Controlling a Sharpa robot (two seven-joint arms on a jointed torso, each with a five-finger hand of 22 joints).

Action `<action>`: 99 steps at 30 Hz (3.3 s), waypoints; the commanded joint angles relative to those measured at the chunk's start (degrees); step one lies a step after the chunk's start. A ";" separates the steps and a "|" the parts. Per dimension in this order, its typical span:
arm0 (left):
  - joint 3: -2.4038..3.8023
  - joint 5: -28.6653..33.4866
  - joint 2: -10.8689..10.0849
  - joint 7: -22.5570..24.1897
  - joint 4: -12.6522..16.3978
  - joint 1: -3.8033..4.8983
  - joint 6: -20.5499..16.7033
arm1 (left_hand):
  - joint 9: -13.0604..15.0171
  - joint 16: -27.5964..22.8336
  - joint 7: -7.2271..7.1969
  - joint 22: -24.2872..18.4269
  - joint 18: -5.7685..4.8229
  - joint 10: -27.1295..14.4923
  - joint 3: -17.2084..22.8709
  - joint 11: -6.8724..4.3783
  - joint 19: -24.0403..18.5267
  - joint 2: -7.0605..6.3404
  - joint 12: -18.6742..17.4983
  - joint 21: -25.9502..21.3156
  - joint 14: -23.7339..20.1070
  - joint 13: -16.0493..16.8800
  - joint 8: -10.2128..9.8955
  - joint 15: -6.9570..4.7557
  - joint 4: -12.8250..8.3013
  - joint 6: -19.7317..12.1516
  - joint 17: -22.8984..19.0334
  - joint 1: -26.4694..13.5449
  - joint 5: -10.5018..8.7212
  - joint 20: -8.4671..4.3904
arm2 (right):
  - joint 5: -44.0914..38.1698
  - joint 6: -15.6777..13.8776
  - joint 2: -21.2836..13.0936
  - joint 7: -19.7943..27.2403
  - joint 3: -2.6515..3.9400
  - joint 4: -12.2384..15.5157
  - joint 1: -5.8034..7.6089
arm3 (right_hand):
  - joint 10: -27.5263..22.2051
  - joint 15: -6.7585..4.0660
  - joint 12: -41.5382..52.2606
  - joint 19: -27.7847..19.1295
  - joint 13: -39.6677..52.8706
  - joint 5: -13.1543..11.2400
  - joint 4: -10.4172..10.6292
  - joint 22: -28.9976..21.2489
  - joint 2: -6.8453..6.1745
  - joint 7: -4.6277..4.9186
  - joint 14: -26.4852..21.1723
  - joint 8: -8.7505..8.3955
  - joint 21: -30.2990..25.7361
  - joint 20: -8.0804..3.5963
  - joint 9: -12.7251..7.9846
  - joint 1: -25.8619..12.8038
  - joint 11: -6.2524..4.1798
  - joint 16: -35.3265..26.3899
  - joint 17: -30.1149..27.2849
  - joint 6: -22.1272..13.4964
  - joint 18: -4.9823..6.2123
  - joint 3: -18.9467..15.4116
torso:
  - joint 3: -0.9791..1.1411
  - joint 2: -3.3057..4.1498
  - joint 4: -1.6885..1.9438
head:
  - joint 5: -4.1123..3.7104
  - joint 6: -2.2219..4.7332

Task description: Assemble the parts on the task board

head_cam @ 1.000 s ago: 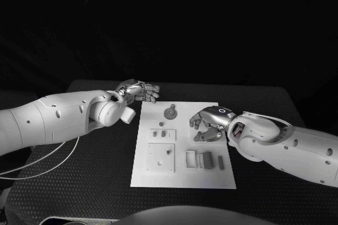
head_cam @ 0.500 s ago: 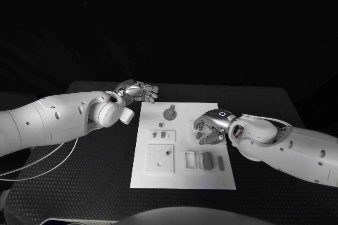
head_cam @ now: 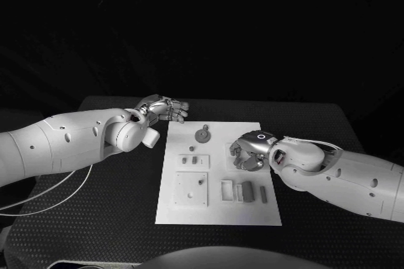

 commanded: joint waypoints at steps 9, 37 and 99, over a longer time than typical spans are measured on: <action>0.03 -0.24 0.11 0.53 0.02 0.09 0.96 | -0.08 -0.41 0.25 -0.11 -0.21 0.17 -0.08 0.25 0.43 0.33 -0.12 -0.07 0.28 -0.10 0.08 0.07 0.06 0.08 0.08 0.26 0.31 -0.07 | -2.02 1.50 0.22 0.64 0.01 0.00 -0.12 | 4.78 -1.66 1.76 0.81 0.44 -0.03 -0.15 0.38 4.02 -1.72 1.08 1.83 0.73 -0.46 0.19 0.27 -1.80 0.65 -0.40 4.53 1.77 0.05 | -0.02 -0.02 -0.05 | -0.09 -0.25; 0.03 -0.28 0.22 0.37 -0.14 0.09 1.21 | -0.19 -0.54 0.33 -0.19 -0.23 0.01 -0.16 0.34 0.35 0.35 -0.29 -0.12 0.21 -0.21 -0.06 0.10 0.07 -0.07 0.08 0.21 0.31 -0.06 | -7.64 -5.42 -0.59 -2.08 0.19 1.74 -0.36 | 8.47 -3.41 2.81 1.85 0.92 -0.02 -0.20 0.74 6.44 -3.03 1.84 2.89 1.57 -1.15 0.22 3.69 -3.52 1.10 -0.60 8.28 1.77 0.75 | -0.03 -0.04 -0.01 | -0.09 -0.23; 0.04 -0.31 1.56 0.34 -0.58 0.10 1.75 | -0.29 -0.67 0.35 -0.30 -0.26 0.07 -0.20 0.35 0.30 0.50 -0.37 -0.13 0.21 -0.30 -0.13 0.12 0.07 -0.06 0.12 0.26 0.31 -0.05 | -6.53 -1.61 11.84 0.48 -0.84 4.89 -5.10 | 9.08 -3.88 3.07 2.38 1.38 -0.02 -0.21 0.69 6.80 -3.08 2.22 3.12 1.77 -1.49 0.83 3.60 -3.96 1.13 -0.72 8.47 1.77 0.76 | -0.02 -0.03 -0.05 | 2.03 -0.76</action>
